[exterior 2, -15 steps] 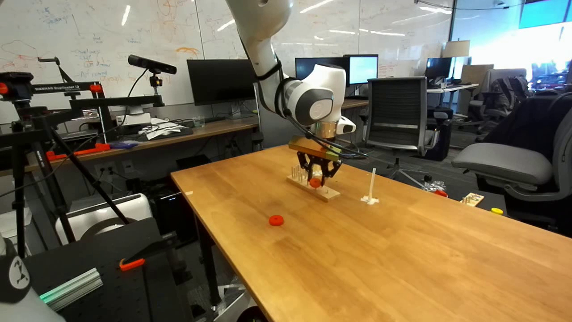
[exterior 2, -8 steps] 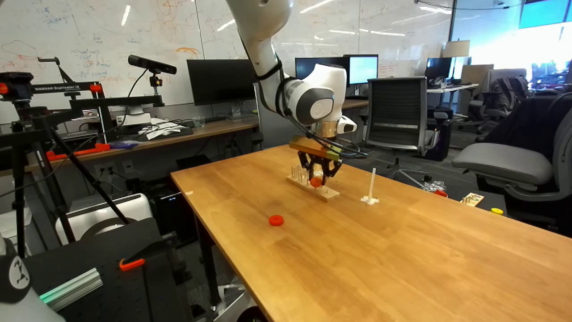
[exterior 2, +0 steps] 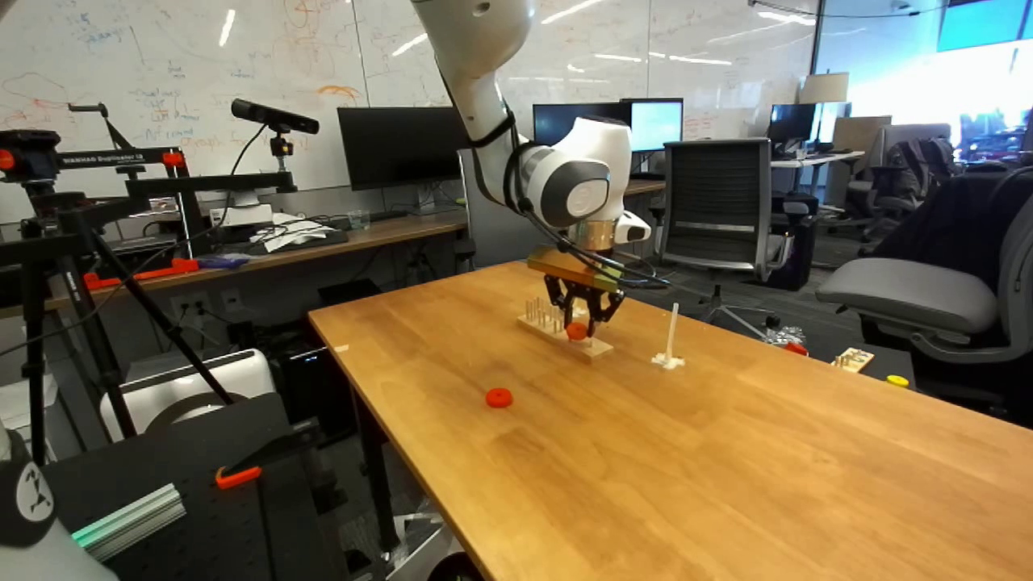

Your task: Pick up the orange ring on the right and place it on the wooden stand

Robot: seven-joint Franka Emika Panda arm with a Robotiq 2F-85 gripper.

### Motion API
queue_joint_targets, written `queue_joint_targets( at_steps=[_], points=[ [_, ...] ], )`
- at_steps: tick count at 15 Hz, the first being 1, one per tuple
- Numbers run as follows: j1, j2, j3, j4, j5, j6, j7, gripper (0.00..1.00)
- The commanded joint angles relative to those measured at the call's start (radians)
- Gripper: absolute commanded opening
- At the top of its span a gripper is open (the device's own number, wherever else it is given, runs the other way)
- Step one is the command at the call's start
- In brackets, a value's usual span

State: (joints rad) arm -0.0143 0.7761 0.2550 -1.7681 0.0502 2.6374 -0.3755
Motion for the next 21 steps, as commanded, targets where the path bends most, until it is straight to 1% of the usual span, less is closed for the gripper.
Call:
queue_joint_targets(
  at_steps=[1, 13, 18, 21],
  points=[
    [0.027, 0.006, -0.017, 0.023, -0.016, -0.013, 0.031, 0.18],
    [0.016, -0.028, -0.002, -0.022, -0.012, 0.009, 0.010, 0.18],
    [-0.005, -0.069, 0.029, -0.065, 0.000, 0.029, -0.021, 0.18],
    [-0.004, -0.080, 0.034, -0.068, 0.001, 0.027, -0.021, 0.18]
  ],
)
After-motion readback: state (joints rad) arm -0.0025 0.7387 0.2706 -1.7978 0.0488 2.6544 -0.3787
